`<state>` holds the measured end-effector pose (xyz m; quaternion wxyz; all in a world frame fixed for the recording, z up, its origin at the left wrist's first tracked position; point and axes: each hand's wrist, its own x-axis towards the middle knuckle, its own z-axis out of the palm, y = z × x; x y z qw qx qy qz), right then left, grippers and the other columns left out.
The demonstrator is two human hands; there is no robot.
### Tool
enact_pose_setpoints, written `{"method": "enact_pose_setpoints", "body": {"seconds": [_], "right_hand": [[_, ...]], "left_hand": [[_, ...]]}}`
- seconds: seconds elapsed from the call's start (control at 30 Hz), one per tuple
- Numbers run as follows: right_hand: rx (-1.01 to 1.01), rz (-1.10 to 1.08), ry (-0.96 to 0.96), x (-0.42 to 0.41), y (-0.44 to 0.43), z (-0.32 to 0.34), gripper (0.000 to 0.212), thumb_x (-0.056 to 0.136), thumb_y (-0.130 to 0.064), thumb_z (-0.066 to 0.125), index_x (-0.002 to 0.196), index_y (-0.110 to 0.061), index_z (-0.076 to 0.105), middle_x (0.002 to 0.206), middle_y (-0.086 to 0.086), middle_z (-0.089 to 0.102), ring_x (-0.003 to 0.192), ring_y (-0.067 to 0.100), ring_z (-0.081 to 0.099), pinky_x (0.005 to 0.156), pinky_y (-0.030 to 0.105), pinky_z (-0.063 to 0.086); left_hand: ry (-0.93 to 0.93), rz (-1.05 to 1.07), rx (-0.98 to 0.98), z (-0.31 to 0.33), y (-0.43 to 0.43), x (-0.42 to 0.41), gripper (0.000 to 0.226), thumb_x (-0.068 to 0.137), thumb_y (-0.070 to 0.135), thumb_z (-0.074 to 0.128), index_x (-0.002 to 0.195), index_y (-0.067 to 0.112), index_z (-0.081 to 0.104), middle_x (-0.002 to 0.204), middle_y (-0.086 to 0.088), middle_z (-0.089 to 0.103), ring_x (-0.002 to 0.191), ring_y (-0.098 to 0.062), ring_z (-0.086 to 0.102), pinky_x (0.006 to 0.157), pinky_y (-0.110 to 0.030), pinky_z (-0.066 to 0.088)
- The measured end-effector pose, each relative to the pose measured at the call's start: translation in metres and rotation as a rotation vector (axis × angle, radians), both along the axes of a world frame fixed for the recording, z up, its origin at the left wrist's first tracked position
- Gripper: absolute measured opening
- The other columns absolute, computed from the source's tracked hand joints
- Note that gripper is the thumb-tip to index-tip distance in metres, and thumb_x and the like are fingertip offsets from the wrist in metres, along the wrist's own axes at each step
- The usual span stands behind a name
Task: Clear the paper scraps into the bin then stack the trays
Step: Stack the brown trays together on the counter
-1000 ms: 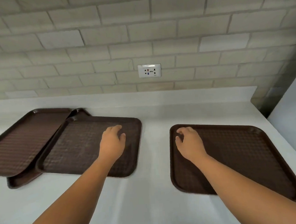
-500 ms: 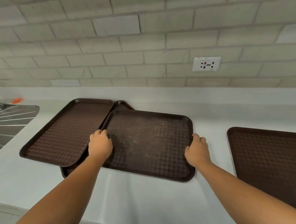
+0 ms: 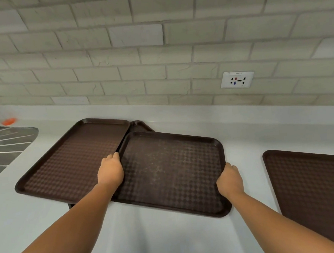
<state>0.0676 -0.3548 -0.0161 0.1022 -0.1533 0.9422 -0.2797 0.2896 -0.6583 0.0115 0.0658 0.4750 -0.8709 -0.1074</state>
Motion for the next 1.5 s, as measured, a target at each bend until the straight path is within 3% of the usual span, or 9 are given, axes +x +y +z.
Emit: {"method": "enact_pose_setpoints", "body": {"seconds": [0.17,0.3,0.4,0.57,0.77,1.0,1.17,1.37,1.5], "right_hand": [[-0.056,-0.043,-0.023,-0.002,0.003,0.002,0.02,0.092,-0.01,0.057,0.112,-0.008,0.057,0.11,0.011,0.057,0.091,0.024,0.06,0.086,0.034,0.055],[-0.159,-0.099,-0.035,-0.012,0.009,0.006,0.011,0.091,-0.006,0.053,0.098,-0.008,0.06,0.098,0.011,0.06,0.08,0.023,0.059,0.076,0.037,0.058],[-0.285,-0.128,-0.014,-0.024,0.017,0.02,0.013,0.092,-0.004,0.048,0.094,-0.009,0.06,0.094,0.01,0.062,0.078,0.022,0.059,0.067,0.031,0.052],[-0.52,-0.368,-0.01,-0.046,0.043,0.049,0.014,0.096,-0.015,0.055,0.101,-0.007,0.066,0.086,0.003,0.063,0.089,0.026,0.061,0.083,0.032,0.047],[-0.6,-0.412,0.134,-0.071,0.109,0.076,0.013,0.097,-0.011,0.052,0.089,-0.012,0.062,0.081,-0.001,0.059,0.081,0.021,0.057,0.075,0.026,0.039],[-0.417,-0.408,0.337,-0.114,0.229,0.079,0.023,0.095,-0.005,0.047,0.109,-0.005,0.066,0.111,0.008,0.057,0.084,0.015,0.049,0.078,0.026,0.038],[-0.289,-0.475,0.293,-0.143,0.323,0.066,0.031,0.095,-0.007,0.047,0.121,-0.004,0.062,0.119,0.016,0.055,0.098,0.033,0.058,0.088,0.036,0.046],[-0.026,-0.372,0.228,-0.168,0.408,0.052,0.032,0.091,-0.005,0.049,0.122,-0.003,0.058,0.122,0.017,0.05,0.097,0.034,0.058,0.091,0.04,0.05],[0.115,-0.34,0.212,-0.182,0.448,0.044,0.029,0.087,0.0,0.048,0.113,-0.004,0.06,0.118,0.015,0.053,0.09,0.028,0.055,0.079,0.037,0.051]], "left_hand": [[0.052,0.051,0.043,0.005,0.004,-0.007,0.044,0.1,0.013,0.045,0.143,0.006,0.041,0.135,-0.017,0.049,0.122,-0.034,0.046,0.096,-0.043,0.046],[0.189,0.04,0.025,0.016,0.003,-0.014,0.043,0.1,0.019,0.045,0.142,0.008,0.046,0.128,-0.017,0.052,0.115,-0.034,0.051,0.095,-0.046,0.047],[0.307,0.041,0.013,0.028,0.009,-0.022,0.04,0.1,0.017,0.044,0.139,0.011,0.049,0.126,-0.015,0.053,0.109,-0.034,0.054,0.092,-0.046,0.048],[0.456,0.046,0.003,0.042,0.037,-0.043,0.039,0.103,0.015,0.041,0.141,0.008,0.048,0.13,-0.018,0.052,0.115,-0.036,0.052,0.098,-0.045,0.042],[0.559,0.003,0.027,0.049,0.099,-0.085,0.034,0.103,0.02,0.037,0.128,0.006,0.055,0.115,-0.021,0.055,0.107,-0.042,0.054,0.089,-0.048,0.044],[0.561,-0.078,0.202,0.053,0.208,-0.145,0.03,0.101,0.015,0.042,0.122,0.01,0.062,0.116,-0.016,0.065,0.109,-0.04,0.058,0.087,-0.042,0.043],[0.525,-0.223,0.284,0.041,0.285,-0.185,0.028,0.099,0.014,0.045,0.118,0.011,0.064,0.113,-0.01,0.069,0.103,-0.033,0.061,0.082,-0.034,0.042],[0.452,-0.286,0.326,0.024,0.357,-0.225,0.029,0.099,0.016,0.045,0.119,0.007,0.065,0.111,-0.009,0.069,0.089,-0.02,0.056,0.082,-0.031,0.042],[0.386,-0.337,0.331,0.01,0.39,-0.243,0.026,0.099,0.017,0.045,0.111,0.009,0.067,0.103,-0.006,0.069,0.083,-0.018,0.057,0.076,-0.03,0.043]]}}
